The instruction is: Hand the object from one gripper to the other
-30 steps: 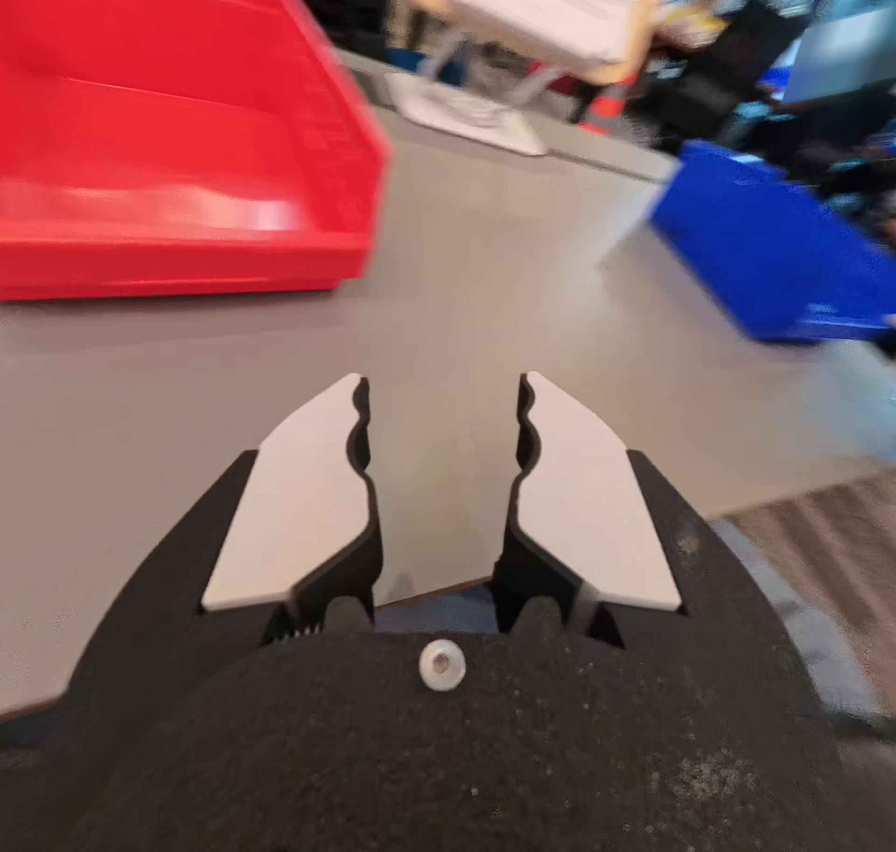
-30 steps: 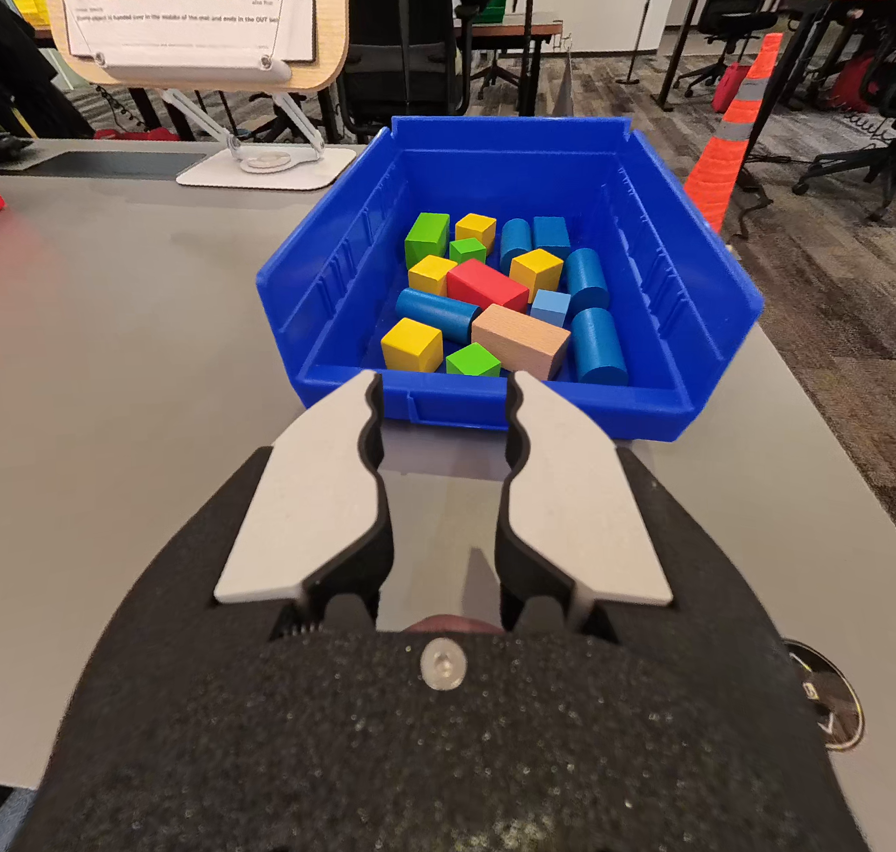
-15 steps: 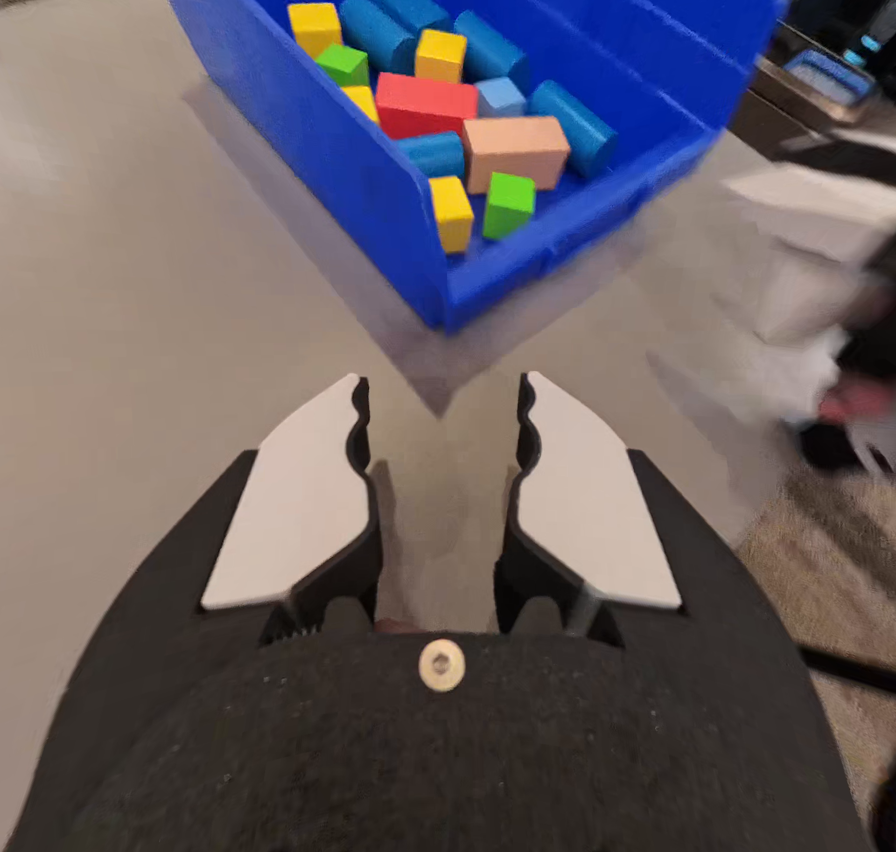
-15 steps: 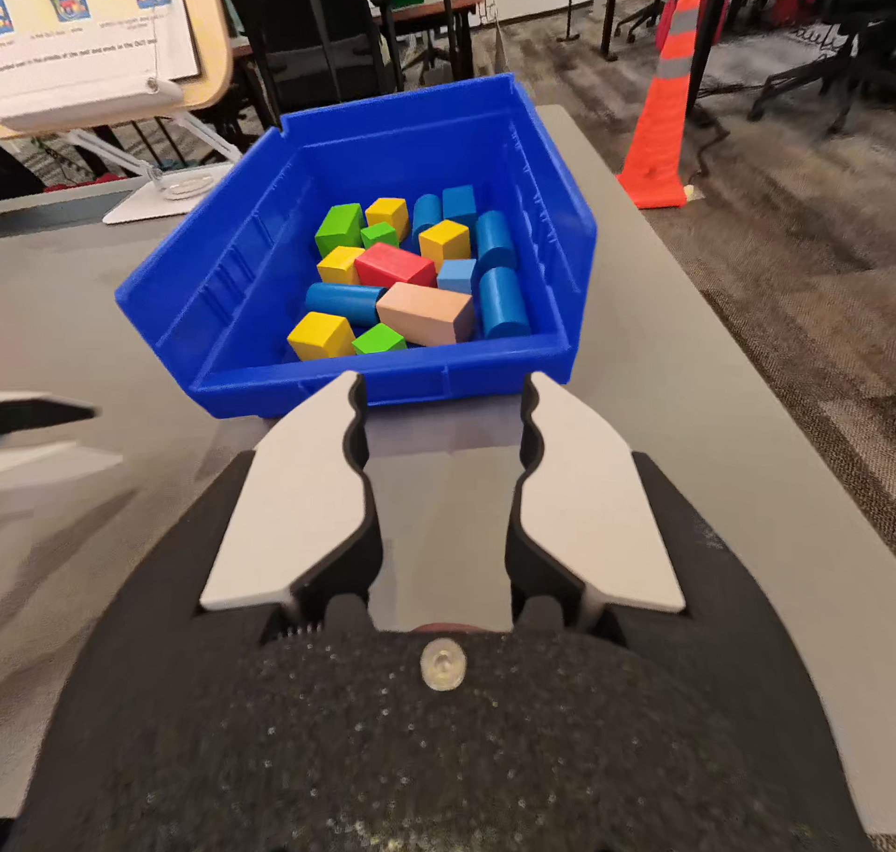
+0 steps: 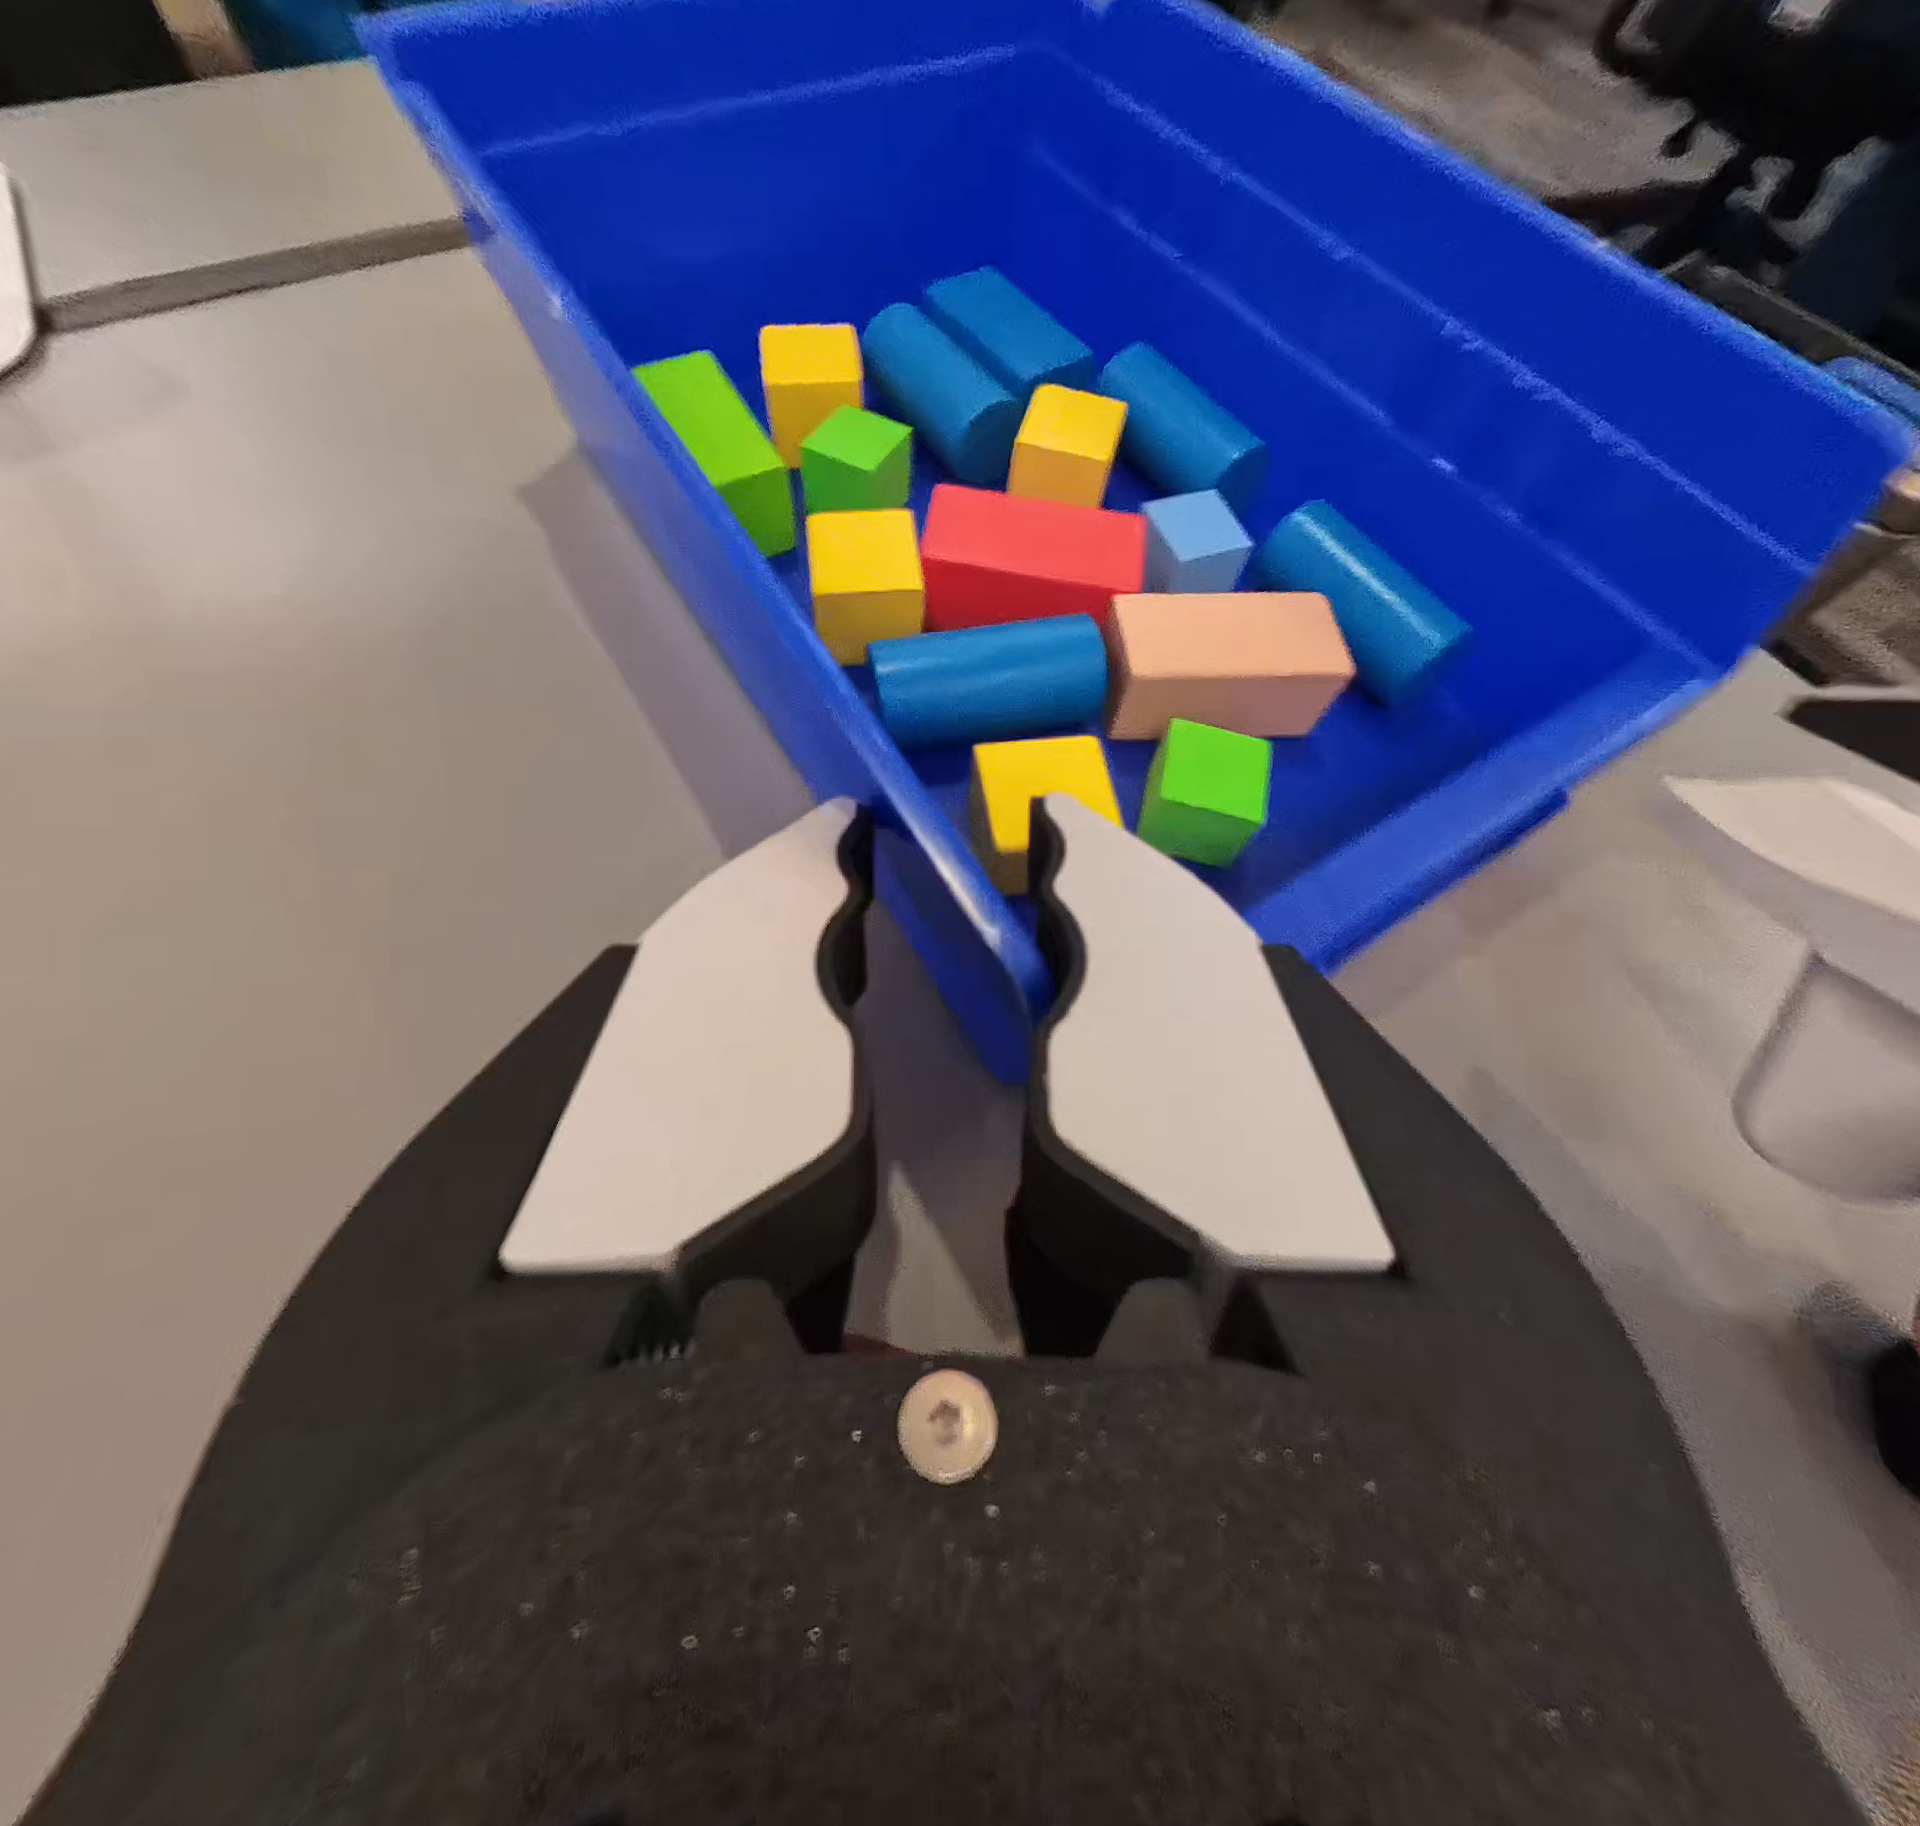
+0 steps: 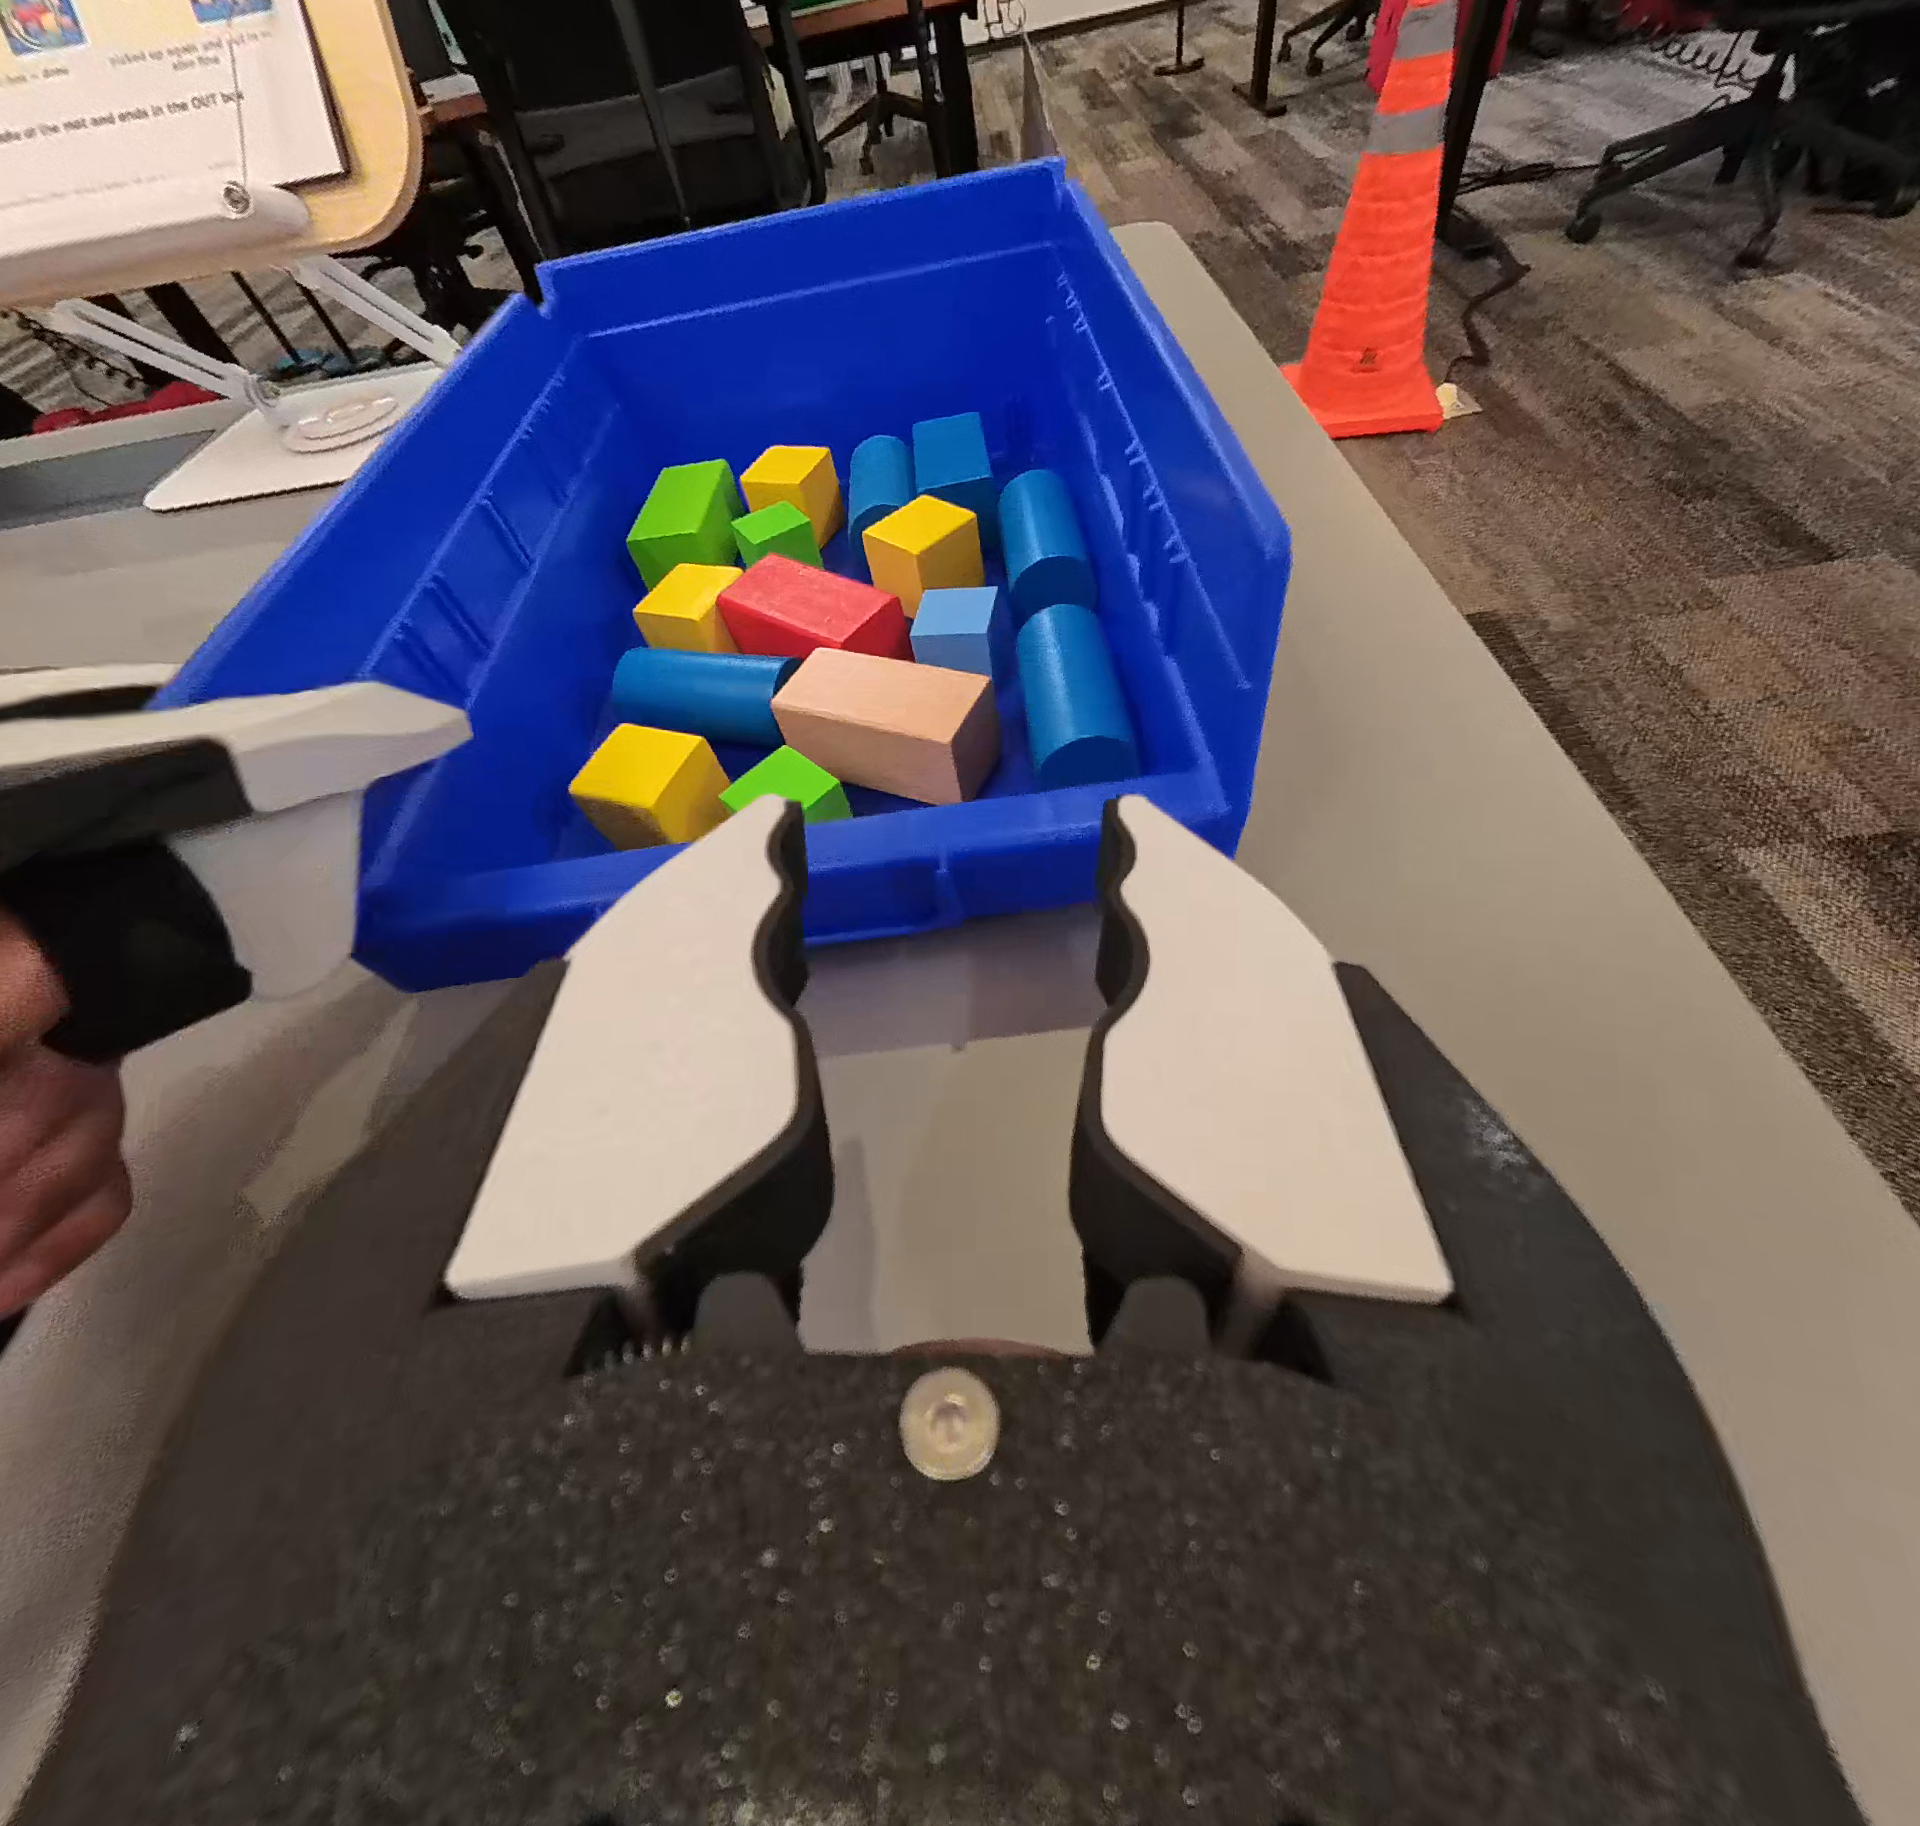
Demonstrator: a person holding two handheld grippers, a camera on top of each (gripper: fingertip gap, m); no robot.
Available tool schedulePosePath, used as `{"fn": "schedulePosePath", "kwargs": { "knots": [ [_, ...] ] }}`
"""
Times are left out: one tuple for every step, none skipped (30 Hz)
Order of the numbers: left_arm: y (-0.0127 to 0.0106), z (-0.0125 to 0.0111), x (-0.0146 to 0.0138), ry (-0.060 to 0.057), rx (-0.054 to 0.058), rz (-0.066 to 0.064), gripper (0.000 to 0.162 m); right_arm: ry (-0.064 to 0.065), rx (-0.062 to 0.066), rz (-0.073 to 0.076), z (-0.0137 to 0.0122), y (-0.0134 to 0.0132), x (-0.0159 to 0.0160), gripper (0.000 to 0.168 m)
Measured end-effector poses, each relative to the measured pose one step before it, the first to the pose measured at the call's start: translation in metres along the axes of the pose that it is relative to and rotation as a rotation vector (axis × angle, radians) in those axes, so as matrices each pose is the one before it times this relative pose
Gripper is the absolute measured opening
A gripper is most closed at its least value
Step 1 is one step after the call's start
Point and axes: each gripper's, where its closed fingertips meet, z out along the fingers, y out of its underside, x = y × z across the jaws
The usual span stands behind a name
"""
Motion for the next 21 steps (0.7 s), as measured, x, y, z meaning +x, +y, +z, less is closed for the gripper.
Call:
{"fn": "schedulePosePath", "kwargs": {
  "knots": [
    [-0.00071,0.00189,-0.00691,-0.0331,-0.0220,-0.0027,0.022,0.0145,-0.0073,-0.0118,0.00197,0.00004,0.00111,0.053],
    [0.00054,-0.00052,-0.00715,-0.0356,-0.0202,0.0143,0.017,0.0287,-0.0131,-0.0153,0.00171,0.00074,0.00396,0.054],
    [0.00151,-0.00238,-0.00666,-0.0263,-0.0126,0.0053,0.013,0.0438,-0.0128,-0.0135,0.00189,0.00067,0.00649,0.054],
    [0.00237,-0.00400,-0.00678,-0.0151,-0.0041,-0.0217,0.009,0.0423,-0.0066,0.0012,0.00334,-0.00008,0.00536,0.053],
    [0.00218,-0.00475,-0.00727,-0.0076,0.0003,-0.0262,0.006,0.0214,-0.0080,0.0168,0.00517,-0.00005,0.00068,0.053],
    [0.00254,-0.00433,-0.00671,0.0028,-0.0041,-0.0245,0.004,-0.0306,-0.0226,0.0213,0.00556,0.00250,-0.00901,0.051],
    [0.00268,-0.00359,-0.00385,0.0242,-0.0097,-0.0252,0.004,-0.0747,-0.0174,0.0125,0.00371,0.00271,-0.01586,0.061],
    [0.00222,-0.00302,-0.00435,0.0059,-0.0124,-0.0080,0.004,-0.0517,0.0046,0.0402,0.00141,-0.00140,-0.01275,0.057],
    [0.00011,-0.00431,-0.00579,-0.0122,-0.0070,0.0130,0.004,0.0102,-0.0079,0.0323,-0.00054,-0.00195,-0.00461,0.046],
    [-0.00157,-0.00672,-0.00740,-0.0113,-0.0055,0.0097,0.004,0.0753,-0.0337,-0.0036,-0.00368,-0.00262,0.00388,0.017],
    [-0.00319,-0.00932,-0.01005,-0.0029,0.0032,-0.0063,0.004,0.0261,-0.0303,-0.0426,-0.00196,-0.00550,-0.00482,0.005],
    [-0.00383,-0.01120,-0.01478,-0.0157,0.0115,-0.0100,0.004,-0.0209,-0.0379,0.0003,0.00084,-0.00658,-0.01588,0.005],
    [-0.00201,-0.01160,-0.01943,-0.0274,0.0047,-0.0151,0.004,-0.0197,-0.0329,-0.0273,0.00185,-0.00755,-0.02131,0.005],
    [0.00037,-0.01074,-0.02366,-0.0304,0.0000,-0.0312,0.004,-0.0121,-0.0201,-0.0571,0.00292,-0.00770,-0.02578,0.005],
    [-0.00010,-0.00934,-0.02611,-0.0296,0.0080,-0.0359,0.004,-0.0113,-0.0050,-0.0619,0.00281,-0.00840,-0.02820,0.005],
    [-0.00066,-0.00735,-0.02432,-0.0262,0.0064,-0.0354,0.004,-0.0160,0.0037,-0.0622,0.00212,-0.00817,-0.02775,0.005],
    [-0.00134,-0.00502,-0.01782,-0.0146,0.0019,-0.0274,0.004,-0.0103,0.0037,-0.0485,0.00150,-0.00723,-0.02207,0.005],
    [-0.00141,-0.00314,-0.00838,0.0001,-0.0004,-0.0163,0.004,-0.0021,-0.0017,-0.0173,-0.00043,-0.00482,-0.01320,0.005],
    [-0.00012,-0.00209,0.00039,0.0067,-0.0042,-0.0099,0.003,0.0018,-0.0037,0.0008,-0.00304,-0.00193,-0.00297,0.005],
    [0.00064,-0.00168,0.00625,0.0051,-0.0006,-0.0039,0.003,-0.0140,0.0065,0.0108,-0.00426,-0.00022,0.00319,0.005],
    [-0.00040,-0.00121,0.01204,0.0208,0.0161,0.0122,0.003,-0.0024,0.0065,0.0270,-0.00404,0.00246,0.00882,0.005]
  ]
}}
